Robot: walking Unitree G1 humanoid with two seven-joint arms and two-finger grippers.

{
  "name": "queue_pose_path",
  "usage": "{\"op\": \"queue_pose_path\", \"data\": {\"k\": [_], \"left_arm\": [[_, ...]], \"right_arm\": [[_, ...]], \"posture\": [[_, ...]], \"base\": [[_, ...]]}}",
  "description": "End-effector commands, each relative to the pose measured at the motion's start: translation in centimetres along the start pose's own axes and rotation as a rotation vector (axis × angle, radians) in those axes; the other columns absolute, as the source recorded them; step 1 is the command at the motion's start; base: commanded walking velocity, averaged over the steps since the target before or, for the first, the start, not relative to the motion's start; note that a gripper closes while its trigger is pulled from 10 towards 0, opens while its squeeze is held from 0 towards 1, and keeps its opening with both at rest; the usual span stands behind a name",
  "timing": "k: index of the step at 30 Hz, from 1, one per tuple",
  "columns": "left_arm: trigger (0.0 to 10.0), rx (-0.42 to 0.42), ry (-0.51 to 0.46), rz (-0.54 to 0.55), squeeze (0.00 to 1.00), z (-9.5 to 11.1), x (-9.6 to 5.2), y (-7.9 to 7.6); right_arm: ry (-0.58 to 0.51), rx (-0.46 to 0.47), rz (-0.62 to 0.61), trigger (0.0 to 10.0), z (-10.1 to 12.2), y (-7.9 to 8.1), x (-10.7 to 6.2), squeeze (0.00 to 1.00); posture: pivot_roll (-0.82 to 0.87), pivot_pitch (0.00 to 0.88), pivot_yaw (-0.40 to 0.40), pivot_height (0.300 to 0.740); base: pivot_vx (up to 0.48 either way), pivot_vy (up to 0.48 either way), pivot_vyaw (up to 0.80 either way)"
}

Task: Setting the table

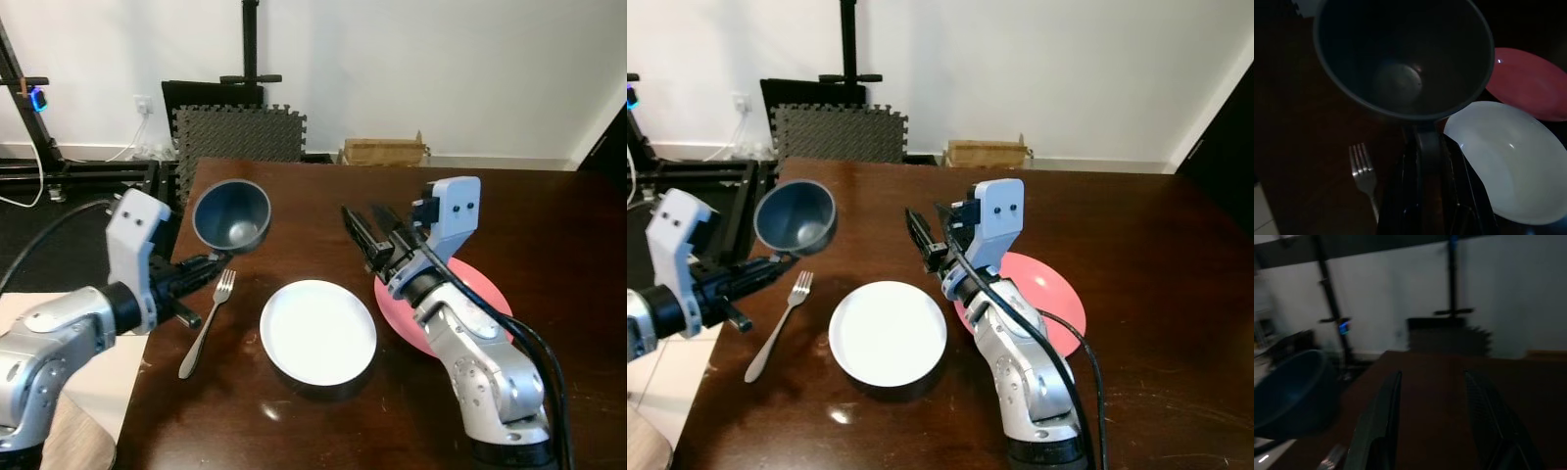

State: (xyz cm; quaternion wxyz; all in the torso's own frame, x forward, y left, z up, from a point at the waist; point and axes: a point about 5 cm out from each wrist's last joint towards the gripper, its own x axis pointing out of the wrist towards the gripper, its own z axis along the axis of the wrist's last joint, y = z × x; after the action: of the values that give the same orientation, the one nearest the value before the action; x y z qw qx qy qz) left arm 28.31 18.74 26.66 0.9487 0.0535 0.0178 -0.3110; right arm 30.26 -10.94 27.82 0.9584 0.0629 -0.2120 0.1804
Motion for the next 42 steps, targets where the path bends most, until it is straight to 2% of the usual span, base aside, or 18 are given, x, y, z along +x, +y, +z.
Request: {"op": "queue_pose_path", "data": {"k": [1, 5, 7, 11, 16, 22, 29, 35, 42], "left_arm": [[10.0, 0.006, -0.015, 0.009, 0.0, 0.4, -0.8, -0.4], [10.0, 0.024, -0.018, 0.015, 0.0, 0.4, -1.2, -0.7], [10.0, 0.049, -0.032, 0.111, 0.0, 0.3, -1.2, -0.3], [10.0, 0.046, -0.057, 0.17, 0.0, 0.2, -0.7, -0.4], [10.0, 0.03, -0.102, 0.185, 0.0, 0.4, 0.0, -1.3], [10.0, 0.009, -0.104, 0.218, 0.0, 0.0, -0.1, -1.6], [10.0, 0.036, -0.111, 0.228, 0.0, -0.1, -0.1, -1.7], [10.0, 0.02, -0.122, 0.229, 0.0, -0.1, 0.0, -1.9], [10.0, 0.021, -0.126, 0.231, 0.0, -0.1, 0.0, -1.9]], "right_arm": [[-0.023, -0.037, -0.071, 10.0, 0.2, -0.6, -0.8, 0.0], [-0.018, -0.019, -0.126, 10.0, -0.2, -0.9, -1.4, 0.0], [-0.023, -0.011, -0.172, 10.0, -0.5, -1.0, -2.1, 0.0], [-0.031, 0.003, -0.181, 10.0, -0.7, -0.8, -2.0, 0.0], [-0.05, 0.036, -0.188, 10.0, -0.6, -0.6, -1.8, 0.0], [-0.032, 0.051, -0.202, 10.0, -1.1, -0.7, -1.9, 0.0], [-0.017, 0.048, -0.21, 10.0, -1.5, -0.8, -2.0, 0.0], [-0.013, 0.048, -0.213, 10.0, -1.6, -0.9, -1.9, 0.0], [-0.006, 0.048, -0.22, 10.0, -1.7, -1.0, -2.0, 0.0]], "posture": [[0.17, 0.101, 0.011, 0.74], [0.16, 0.103, 0.013, 0.74], [0.17, 0.102, 0.011, 0.74], [0.17, 0.098, 0.007, 0.74], [0.17, 0.088, -0.001, 0.74], [0.17, 0.086, -0.004, 0.74], [0.17, 0.085, -0.005, 0.74], [0.17, 0.086, -0.006, 0.74], [0.17, 0.09, -0.003, 0.74]], "base": [[0.0, 0.0, 0.0], [0.0, 0.0, 0.0], [0.0, 0.0, 0.0], [0.0, 0.0, 0.0], [0.0, 0.0, 0.0], [0.0, 0.0, 0.0], [0.0, 0.0, 0.0], [0.0, 0.0, 0.0], [-0.407, 0.0, 0.0]]}}
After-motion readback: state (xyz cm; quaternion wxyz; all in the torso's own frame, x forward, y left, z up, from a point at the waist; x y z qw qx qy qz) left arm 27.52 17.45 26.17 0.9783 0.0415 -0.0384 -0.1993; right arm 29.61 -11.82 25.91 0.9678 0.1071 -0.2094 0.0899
